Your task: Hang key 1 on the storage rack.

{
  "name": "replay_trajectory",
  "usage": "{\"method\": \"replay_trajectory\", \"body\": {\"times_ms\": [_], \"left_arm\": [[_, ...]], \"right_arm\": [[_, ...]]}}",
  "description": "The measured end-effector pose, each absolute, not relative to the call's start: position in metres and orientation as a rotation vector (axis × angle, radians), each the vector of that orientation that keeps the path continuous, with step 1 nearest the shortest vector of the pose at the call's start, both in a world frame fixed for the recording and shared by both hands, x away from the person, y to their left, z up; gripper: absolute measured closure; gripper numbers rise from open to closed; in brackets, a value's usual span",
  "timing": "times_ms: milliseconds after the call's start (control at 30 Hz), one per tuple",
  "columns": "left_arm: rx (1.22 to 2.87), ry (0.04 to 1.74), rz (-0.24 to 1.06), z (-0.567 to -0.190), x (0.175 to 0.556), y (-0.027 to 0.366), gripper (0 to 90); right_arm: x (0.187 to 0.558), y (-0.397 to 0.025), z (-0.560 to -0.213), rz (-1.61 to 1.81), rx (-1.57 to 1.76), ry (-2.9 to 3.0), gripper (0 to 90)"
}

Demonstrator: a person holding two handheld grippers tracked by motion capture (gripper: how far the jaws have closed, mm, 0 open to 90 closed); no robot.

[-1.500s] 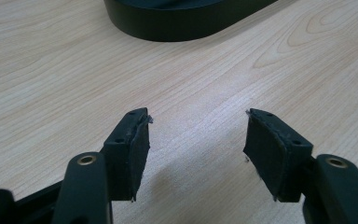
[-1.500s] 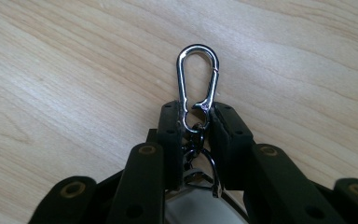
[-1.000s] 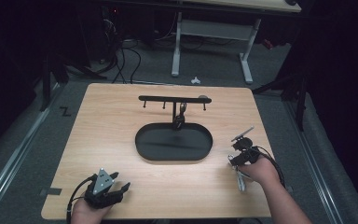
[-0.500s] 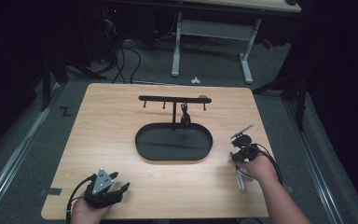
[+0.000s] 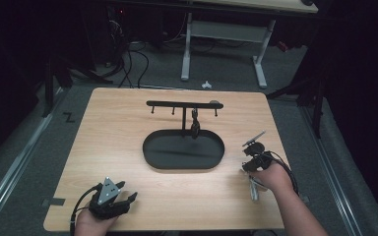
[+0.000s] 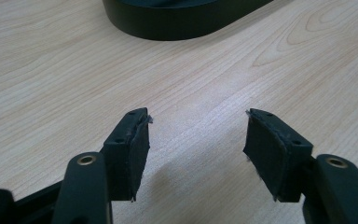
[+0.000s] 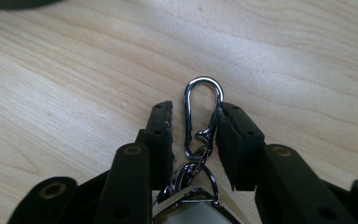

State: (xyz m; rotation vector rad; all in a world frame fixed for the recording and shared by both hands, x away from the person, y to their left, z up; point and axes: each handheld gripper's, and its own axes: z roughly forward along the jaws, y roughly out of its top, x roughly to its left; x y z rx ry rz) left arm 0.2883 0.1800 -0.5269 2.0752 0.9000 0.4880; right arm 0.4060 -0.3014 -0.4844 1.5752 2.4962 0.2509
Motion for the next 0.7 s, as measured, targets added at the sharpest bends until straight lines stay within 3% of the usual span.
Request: {"method": "replay_trajectory", "body": {"times_ms": [567,633,700], "left_arm": [[2.067,0.900,0.490,-0.5264,0.2879,0.1803,40.3],[2.070,0.899,0.489,-0.5263,0.2879,0.1802,40.3],[2.072,0.898,0.486,-0.5264,0.2880,0.1801,40.3]], "right_arm": [[0.4077,-0.2918,-0.4884,0.192,1.540,2.517,73.2],[0.4078,-0.2928,-0.4841,0.223,1.553,2.514,83.6],[0.4090,-0.2958,-0.4801,0.253,1.560,2.503,86.1]]}}
